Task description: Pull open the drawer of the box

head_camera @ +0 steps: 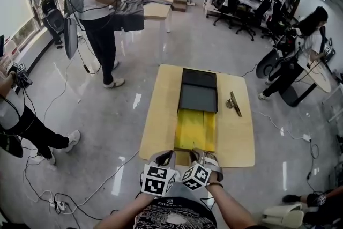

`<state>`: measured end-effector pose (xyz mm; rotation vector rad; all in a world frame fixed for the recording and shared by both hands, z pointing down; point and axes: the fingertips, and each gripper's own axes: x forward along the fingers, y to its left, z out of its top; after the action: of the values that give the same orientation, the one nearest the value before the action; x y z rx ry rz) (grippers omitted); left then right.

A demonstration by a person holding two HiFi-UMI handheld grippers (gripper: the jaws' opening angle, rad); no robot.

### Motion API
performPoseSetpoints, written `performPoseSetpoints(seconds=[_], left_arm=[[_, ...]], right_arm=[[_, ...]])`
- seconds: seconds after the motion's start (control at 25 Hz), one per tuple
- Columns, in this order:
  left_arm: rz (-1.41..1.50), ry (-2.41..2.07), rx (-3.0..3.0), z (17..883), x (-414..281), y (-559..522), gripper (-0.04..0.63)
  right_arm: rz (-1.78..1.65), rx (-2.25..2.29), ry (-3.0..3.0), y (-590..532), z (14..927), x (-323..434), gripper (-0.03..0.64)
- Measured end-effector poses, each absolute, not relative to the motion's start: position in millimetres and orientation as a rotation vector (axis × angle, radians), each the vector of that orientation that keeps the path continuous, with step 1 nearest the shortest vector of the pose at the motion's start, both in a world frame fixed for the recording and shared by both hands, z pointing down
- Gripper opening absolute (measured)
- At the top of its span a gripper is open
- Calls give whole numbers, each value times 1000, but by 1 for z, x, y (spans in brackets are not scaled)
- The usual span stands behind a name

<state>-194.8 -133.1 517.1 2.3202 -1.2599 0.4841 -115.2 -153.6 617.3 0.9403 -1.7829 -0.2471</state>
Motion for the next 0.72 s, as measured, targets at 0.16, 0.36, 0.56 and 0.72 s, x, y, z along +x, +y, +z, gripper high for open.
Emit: performPoseSetpoints(seconds=[0.16,0.36,0.56,0.72], left_arm=[[465,-1261,2339,519,-201,-130,12],[467,-1257,2358,536,-186,-94,12],[454,-1271,2379,533,-133,-82,12],[450,-1263,2410,523,-135,-77,12]], right_arm=[[-147,1033,-1852,-151,605,-126,52],[-1,1162,-1948,-113,598,-117,48],[118,1292,-2044,-95,570,-67,31],[235,1383,-2109,-84,549,-72,12]])
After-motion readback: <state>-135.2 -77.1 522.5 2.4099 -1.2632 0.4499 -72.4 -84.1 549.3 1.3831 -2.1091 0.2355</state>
